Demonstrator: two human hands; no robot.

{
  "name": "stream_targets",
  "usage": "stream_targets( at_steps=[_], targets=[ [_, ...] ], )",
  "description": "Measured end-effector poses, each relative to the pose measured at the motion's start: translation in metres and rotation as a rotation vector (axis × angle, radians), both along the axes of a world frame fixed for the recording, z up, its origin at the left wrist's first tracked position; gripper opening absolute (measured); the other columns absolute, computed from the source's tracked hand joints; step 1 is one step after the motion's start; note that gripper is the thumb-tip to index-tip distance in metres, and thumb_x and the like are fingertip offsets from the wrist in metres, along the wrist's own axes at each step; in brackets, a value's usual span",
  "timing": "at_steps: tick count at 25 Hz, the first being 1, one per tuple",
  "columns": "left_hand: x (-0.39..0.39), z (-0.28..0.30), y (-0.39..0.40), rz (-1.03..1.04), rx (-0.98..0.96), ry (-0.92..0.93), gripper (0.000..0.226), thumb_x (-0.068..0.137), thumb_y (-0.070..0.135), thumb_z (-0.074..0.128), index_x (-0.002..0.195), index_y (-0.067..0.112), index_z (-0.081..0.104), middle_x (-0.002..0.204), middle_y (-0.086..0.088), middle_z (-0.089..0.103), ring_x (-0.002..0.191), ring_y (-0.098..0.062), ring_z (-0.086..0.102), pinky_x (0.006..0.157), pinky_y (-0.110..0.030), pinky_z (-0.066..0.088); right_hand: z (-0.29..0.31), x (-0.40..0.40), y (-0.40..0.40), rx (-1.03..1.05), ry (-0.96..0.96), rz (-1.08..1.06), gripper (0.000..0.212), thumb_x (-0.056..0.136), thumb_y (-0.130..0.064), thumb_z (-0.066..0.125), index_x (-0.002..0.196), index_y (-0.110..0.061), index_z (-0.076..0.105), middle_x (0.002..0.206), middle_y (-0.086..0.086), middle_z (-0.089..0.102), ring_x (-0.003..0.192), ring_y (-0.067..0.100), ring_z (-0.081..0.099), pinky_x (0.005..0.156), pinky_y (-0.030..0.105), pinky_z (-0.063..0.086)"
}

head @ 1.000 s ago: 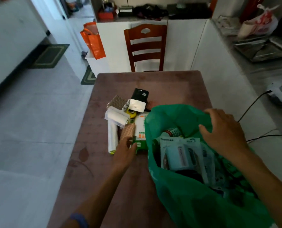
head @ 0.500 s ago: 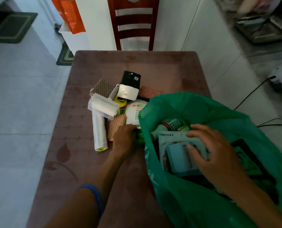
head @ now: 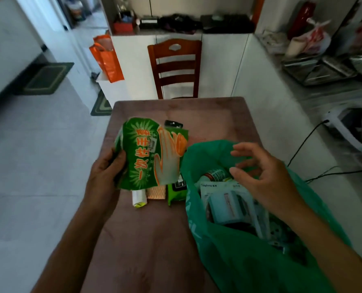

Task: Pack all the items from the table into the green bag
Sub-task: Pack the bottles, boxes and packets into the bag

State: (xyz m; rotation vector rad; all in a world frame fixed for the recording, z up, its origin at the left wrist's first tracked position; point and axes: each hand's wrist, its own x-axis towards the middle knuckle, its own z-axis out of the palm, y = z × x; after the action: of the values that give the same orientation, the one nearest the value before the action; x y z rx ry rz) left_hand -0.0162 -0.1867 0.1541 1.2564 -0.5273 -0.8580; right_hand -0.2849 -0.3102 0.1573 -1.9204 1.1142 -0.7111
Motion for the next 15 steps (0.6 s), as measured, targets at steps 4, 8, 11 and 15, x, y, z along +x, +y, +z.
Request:
stream_targets(
  at_steps=[4,8,11,15],
  targets=[
    [-0.023,0.041,-0.002,-0.159,-0.118,0.228,0.045,0.078,0.035,0.063,0.118,0.015,0.063,0.11,-0.009,0.07,0.097,-0.023,0.068,0.079,-0.037,0.058,0.019,0.006,-0.004,0.066,-0.079,0.087,0.073,0.073,-0.037,0.081,0.133,-0.045,0.04,0.136,-0.021,0.048,0.117,-0.001,0.051,0.091,0.024,0.046],
    [-0.076,0.038,-0.037,-0.362,0.019,0.346,0.026,0.089,0.028,0.052,0.095,0.016,0.075,0.104,-0.01,0.072,0.093,-0.023,0.069,0.078,-0.035,0.058,0.019,-0.017,-0.016,0.689,-0.469,-0.022,0.066,0.07,-0.014,0.078,0.132,-0.021,0.054,0.126,0.006,0.064,0.098,0.018,0.068,0.078,0.031,0.058],
    [-0.114,0.003,-0.051,-0.353,0.242,0.159,0.025,0.094,0.032,0.051,0.103,0.016,0.068,0.101,-0.011,0.072,0.081,-0.02,0.07,0.066,-0.031,0.057,0.003,-0.063,-0.014,0.653,-0.465,-0.308,0.032,0.073,-0.003,0.074,0.101,-0.017,0.07,0.106,0.015,0.072,0.086,0.024,0.069,0.074,0.035,0.057],
    [-0.143,-0.043,-0.017,-0.724,0.344,-0.763,0.057,0.076,0.064,0.057,0.123,0.032,0.052,0.107,0.002,0.068,0.094,-0.013,0.064,0.079,-0.029,0.052,0.013,-0.128,0.003,0.199,-0.162,-0.527,0.022,0.078,-0.012,0.075,0.081,-0.032,0.068,0.078,-0.009,0.07,0.076,0.015,0.066,0.068,0.032,0.052]
  ],
)
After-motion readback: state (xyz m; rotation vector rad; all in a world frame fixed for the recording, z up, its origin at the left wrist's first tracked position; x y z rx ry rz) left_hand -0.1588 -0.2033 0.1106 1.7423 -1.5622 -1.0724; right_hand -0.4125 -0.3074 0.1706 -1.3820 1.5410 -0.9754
